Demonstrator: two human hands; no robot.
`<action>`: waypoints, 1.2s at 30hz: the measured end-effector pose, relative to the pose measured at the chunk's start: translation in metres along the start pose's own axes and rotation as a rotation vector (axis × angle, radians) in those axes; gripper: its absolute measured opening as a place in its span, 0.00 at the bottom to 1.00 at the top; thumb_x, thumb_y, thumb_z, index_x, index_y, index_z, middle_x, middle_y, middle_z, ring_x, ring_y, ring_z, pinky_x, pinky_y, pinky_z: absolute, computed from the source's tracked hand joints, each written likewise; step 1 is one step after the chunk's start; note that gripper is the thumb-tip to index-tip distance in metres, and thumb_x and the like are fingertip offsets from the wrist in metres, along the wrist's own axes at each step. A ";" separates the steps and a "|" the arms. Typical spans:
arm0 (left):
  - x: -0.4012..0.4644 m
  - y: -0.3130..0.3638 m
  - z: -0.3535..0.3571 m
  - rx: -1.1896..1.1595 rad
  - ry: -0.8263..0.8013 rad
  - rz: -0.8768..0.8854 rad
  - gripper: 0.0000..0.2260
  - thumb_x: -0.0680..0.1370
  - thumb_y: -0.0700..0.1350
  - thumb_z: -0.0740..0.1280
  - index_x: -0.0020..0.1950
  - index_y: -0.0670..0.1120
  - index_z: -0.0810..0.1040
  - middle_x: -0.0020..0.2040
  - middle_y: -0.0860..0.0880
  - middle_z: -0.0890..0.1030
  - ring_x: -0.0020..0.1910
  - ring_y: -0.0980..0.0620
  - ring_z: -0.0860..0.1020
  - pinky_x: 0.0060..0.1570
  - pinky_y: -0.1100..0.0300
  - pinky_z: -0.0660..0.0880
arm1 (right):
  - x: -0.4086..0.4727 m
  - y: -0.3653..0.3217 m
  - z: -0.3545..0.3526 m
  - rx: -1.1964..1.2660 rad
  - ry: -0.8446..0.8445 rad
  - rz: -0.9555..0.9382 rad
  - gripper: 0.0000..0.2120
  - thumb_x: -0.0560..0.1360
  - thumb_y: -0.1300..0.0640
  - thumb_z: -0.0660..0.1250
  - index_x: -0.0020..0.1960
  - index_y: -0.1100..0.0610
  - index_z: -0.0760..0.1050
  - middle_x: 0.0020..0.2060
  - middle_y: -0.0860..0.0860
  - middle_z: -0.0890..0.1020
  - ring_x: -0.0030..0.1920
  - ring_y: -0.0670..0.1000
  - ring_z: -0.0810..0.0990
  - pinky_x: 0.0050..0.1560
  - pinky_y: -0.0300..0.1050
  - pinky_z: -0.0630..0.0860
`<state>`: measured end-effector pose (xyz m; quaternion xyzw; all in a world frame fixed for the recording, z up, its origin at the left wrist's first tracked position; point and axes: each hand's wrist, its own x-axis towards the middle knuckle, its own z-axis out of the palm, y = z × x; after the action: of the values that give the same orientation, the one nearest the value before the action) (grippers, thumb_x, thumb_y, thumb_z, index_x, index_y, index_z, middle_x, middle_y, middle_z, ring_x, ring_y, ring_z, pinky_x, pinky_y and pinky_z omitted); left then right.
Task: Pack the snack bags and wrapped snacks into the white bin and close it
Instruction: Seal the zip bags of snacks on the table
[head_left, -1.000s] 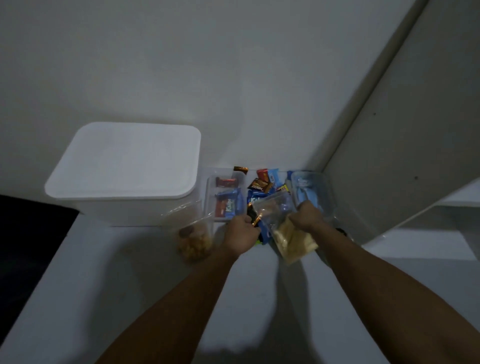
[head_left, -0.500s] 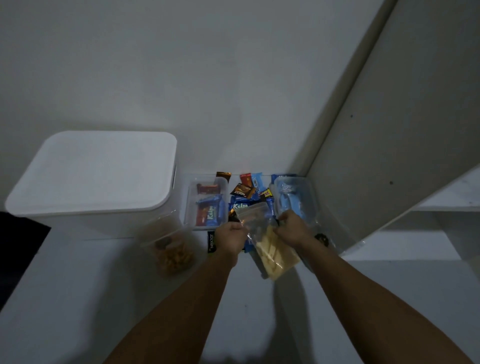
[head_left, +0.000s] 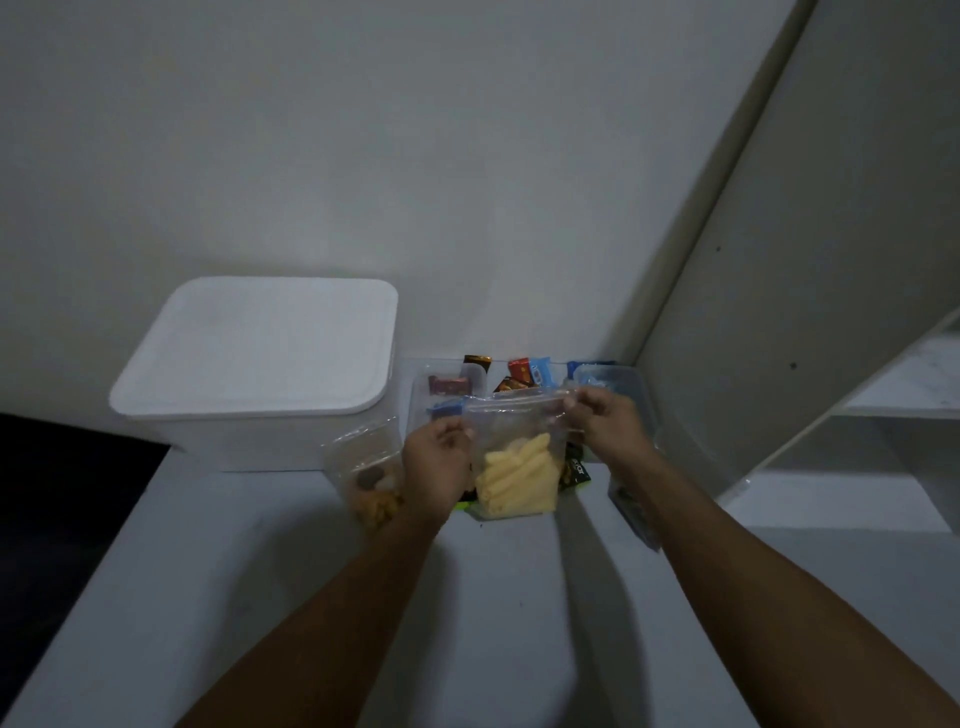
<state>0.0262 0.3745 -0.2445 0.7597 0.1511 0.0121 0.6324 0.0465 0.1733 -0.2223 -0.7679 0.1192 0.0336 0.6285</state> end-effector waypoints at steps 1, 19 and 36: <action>-0.001 0.006 -0.002 0.020 0.038 0.035 0.09 0.77 0.38 0.67 0.54 0.42 0.83 0.49 0.47 0.85 0.48 0.49 0.83 0.52 0.51 0.81 | -0.002 -0.004 0.003 -0.006 -0.003 -0.023 0.10 0.80 0.61 0.61 0.54 0.59 0.81 0.49 0.54 0.84 0.51 0.53 0.83 0.51 0.49 0.82; 0.012 0.092 -0.038 -0.298 0.026 0.203 0.03 0.72 0.36 0.73 0.45 0.40 0.83 0.39 0.44 0.83 0.40 0.49 0.81 0.43 0.55 0.80 | -0.027 -0.088 0.010 0.107 0.079 -0.356 0.05 0.74 0.68 0.69 0.44 0.59 0.81 0.32 0.44 0.85 0.36 0.41 0.83 0.37 0.32 0.77; 0.012 0.134 -0.044 -0.310 -0.230 0.303 0.06 0.71 0.33 0.74 0.43 0.43 0.80 0.38 0.46 0.83 0.39 0.49 0.82 0.42 0.58 0.81 | -0.040 -0.126 0.001 0.085 0.118 -0.382 0.05 0.71 0.65 0.74 0.37 0.60 0.80 0.32 0.54 0.84 0.31 0.45 0.82 0.34 0.34 0.76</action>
<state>0.0569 0.3990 -0.1089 0.6638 -0.0413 0.0431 0.7455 0.0360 0.2032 -0.0941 -0.7501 0.0094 -0.1362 0.6471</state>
